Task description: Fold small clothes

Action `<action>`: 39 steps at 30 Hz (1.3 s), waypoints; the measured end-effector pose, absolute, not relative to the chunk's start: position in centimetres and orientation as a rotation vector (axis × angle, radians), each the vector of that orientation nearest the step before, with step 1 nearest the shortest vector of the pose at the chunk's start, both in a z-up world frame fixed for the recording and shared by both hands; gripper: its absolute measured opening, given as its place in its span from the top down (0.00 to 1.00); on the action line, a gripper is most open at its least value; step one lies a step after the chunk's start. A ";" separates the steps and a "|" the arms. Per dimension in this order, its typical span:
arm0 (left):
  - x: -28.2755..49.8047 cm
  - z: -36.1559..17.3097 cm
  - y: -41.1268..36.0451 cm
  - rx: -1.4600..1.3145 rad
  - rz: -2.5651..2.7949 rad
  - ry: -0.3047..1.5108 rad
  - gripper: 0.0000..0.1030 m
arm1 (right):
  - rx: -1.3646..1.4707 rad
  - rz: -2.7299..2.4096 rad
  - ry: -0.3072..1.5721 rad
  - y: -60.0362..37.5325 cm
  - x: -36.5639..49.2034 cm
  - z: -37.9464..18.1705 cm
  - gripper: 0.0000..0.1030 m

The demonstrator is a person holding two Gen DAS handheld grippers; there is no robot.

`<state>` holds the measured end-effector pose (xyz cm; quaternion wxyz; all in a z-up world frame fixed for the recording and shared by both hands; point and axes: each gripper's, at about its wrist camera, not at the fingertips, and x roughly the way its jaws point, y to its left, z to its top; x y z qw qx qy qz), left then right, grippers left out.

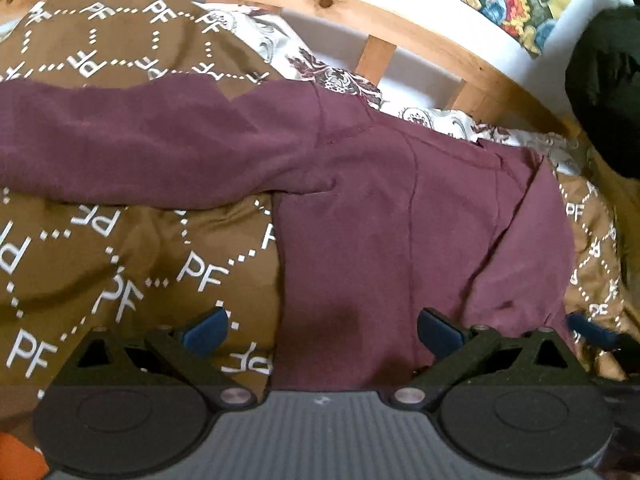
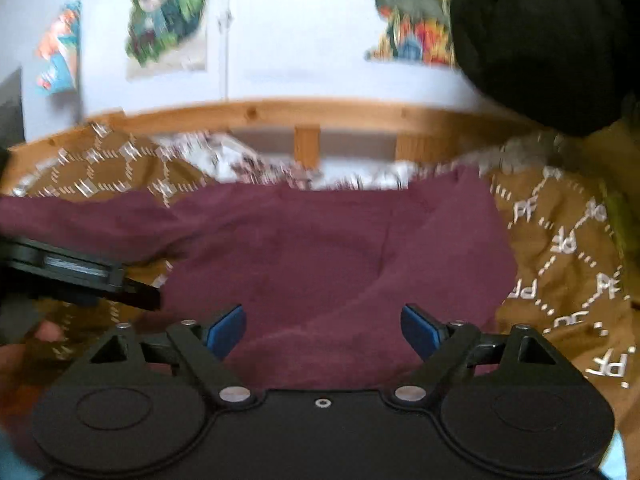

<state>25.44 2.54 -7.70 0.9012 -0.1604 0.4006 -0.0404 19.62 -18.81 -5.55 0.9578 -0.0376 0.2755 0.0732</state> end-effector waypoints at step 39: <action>23.2 -10.7 -4.3 0.070 -0.160 1.004 0.01 | 0.012 -0.096 0.516 -32.8 31.5 -6.1 0.36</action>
